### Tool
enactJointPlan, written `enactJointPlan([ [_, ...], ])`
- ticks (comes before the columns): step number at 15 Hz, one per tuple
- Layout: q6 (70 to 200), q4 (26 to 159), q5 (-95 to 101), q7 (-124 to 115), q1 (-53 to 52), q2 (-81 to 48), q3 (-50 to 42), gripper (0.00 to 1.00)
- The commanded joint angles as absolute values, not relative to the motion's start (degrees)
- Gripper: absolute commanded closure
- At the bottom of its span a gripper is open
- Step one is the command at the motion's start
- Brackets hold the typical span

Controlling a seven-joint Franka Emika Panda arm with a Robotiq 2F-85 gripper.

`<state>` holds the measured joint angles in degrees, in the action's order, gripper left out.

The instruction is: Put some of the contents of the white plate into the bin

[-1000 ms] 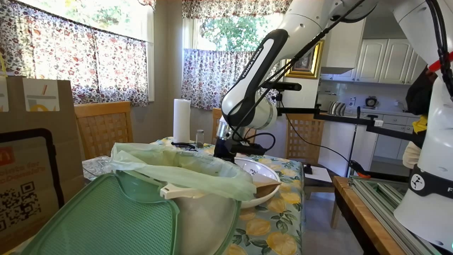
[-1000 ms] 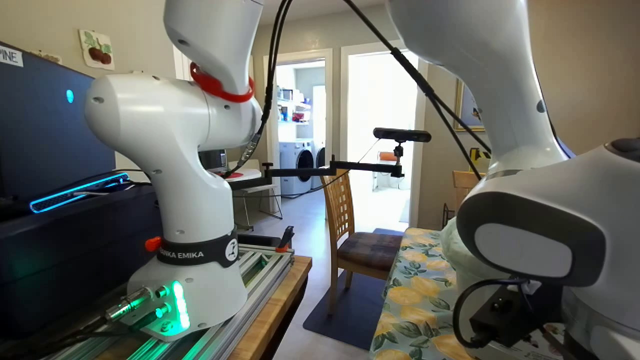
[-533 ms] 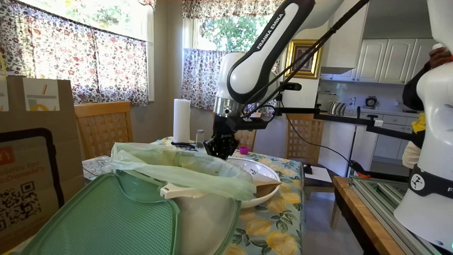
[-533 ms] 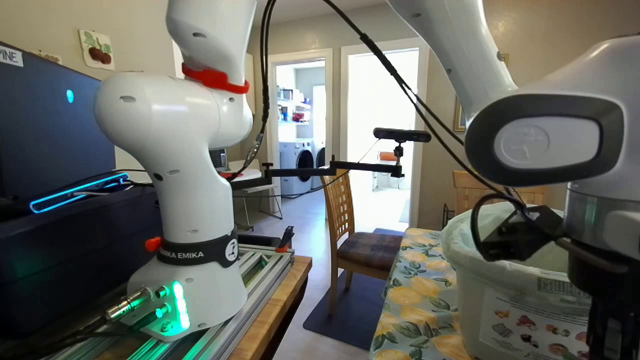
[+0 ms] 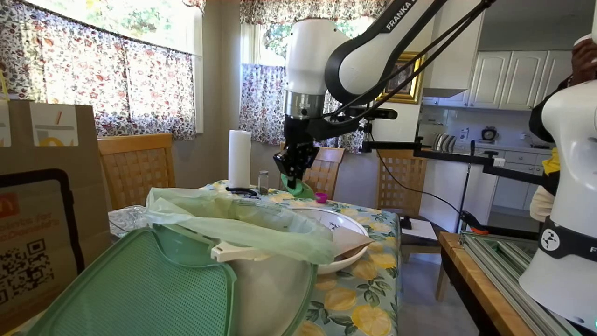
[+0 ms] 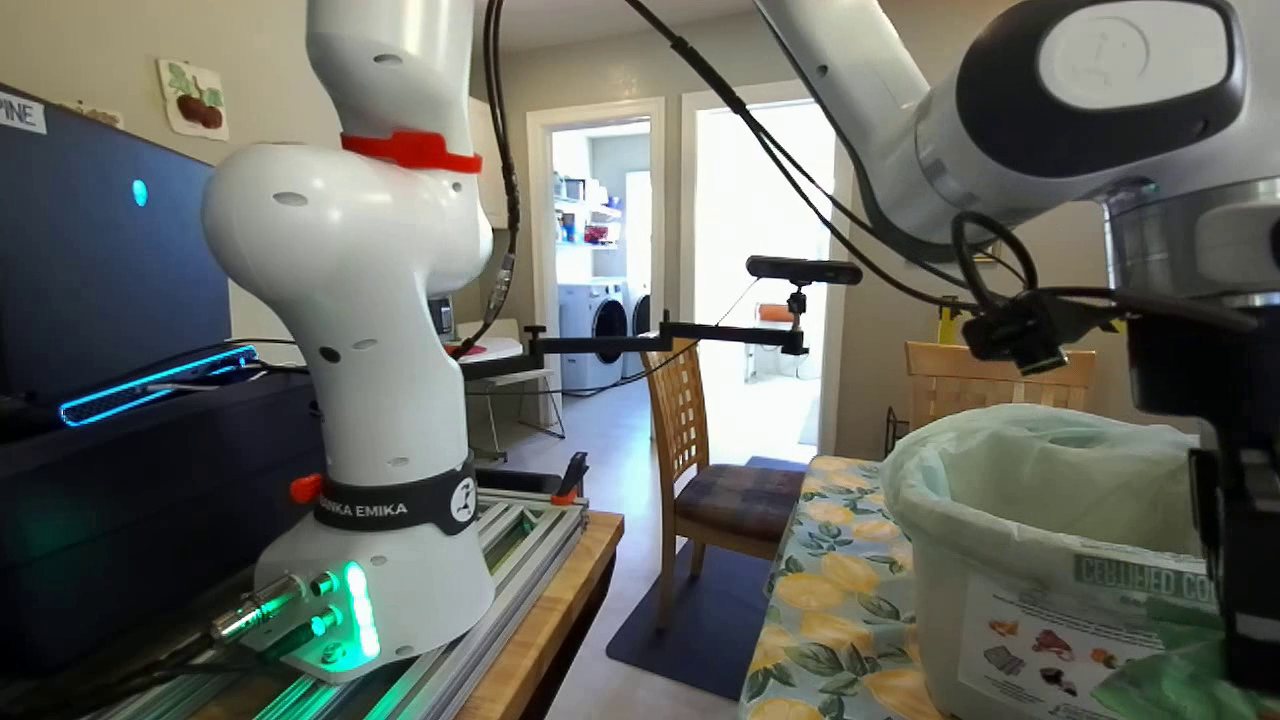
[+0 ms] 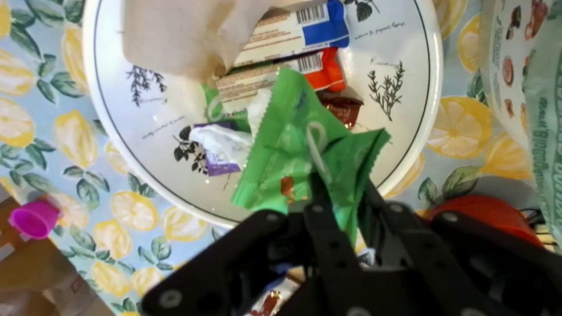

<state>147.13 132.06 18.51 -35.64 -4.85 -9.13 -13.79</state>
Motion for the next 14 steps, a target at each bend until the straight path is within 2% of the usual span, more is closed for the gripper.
enactJointPlan([
  [1,147.78,135.05,21.75,-36.82,-4.07,-2.34,-10.86,0.95],
  [7,156.33,137.96,7.81,-28.63,-3.36,2.41,-3.51,0.95],
  [12,162.54,138.57,-16.74,-13.95,-6.51,1.79,2.86,0.95],
  [13,161.47,137.43,-21.29,-10.74,-7.14,1.61,4.00,0.55],
  [14,159.77,137.72,-26.02,-4.99,-7.15,0.93,2.81,0.55],
])
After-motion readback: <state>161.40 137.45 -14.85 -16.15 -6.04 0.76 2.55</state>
